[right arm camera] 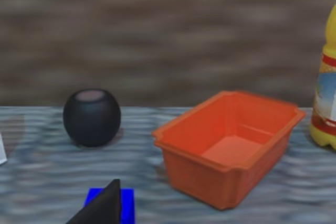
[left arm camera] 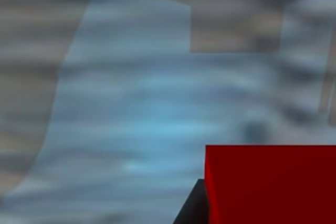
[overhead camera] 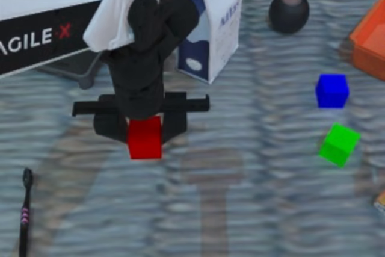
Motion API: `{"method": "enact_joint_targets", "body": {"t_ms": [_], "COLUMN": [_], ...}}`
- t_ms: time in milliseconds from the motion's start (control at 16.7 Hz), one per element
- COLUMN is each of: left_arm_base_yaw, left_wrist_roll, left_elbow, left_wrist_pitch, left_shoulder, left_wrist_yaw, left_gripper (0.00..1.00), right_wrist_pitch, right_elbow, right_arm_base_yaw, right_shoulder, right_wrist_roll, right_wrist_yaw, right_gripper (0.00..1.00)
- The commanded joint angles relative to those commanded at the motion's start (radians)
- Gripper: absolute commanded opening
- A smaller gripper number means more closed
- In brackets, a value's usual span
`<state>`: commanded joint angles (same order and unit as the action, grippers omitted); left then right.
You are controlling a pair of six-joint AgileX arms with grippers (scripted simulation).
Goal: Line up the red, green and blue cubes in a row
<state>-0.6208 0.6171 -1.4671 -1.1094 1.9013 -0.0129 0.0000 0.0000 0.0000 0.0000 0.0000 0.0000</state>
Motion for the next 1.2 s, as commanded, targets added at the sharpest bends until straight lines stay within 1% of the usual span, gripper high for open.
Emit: {"method": "enact_joint_targets", "body": {"t_ms": [300,660,780,960,1200], "left_arm_base_yaw": [0.004,0.002,0.001,0.001,0.001], "left_wrist_roll": [-0.005,-0.002,-0.002,-0.002,-0.002], "left_elbow": [0.01,0.153,0.177,0.177,0.177], "left_wrist_pitch": [0.017,0.231,0.259,0.26,0.26], "left_shoulder": [0.009,0.07,0.082,0.082,0.082], "left_wrist_yaw": [0.0,0.0,0.001,0.001,0.001], "left_gripper": [0.0,0.0,0.0,0.0,0.3], "right_wrist_pitch": [0.0,0.0,0.0,0.0,0.0], "right_elbow": [0.0,0.0,0.0,0.0,0.0], "right_arm_base_yaw": [0.0,0.0,0.0,0.0,0.0], "right_shoulder": [0.0,0.0,0.0,0.0,0.0], "right_wrist_roll": [0.0,0.0,0.0,0.0,0.0], "right_wrist_yaw": [0.0,0.0,0.0,0.0,0.0], "right_gripper": [1.0,1.0,1.0,1.0,1.0]}}
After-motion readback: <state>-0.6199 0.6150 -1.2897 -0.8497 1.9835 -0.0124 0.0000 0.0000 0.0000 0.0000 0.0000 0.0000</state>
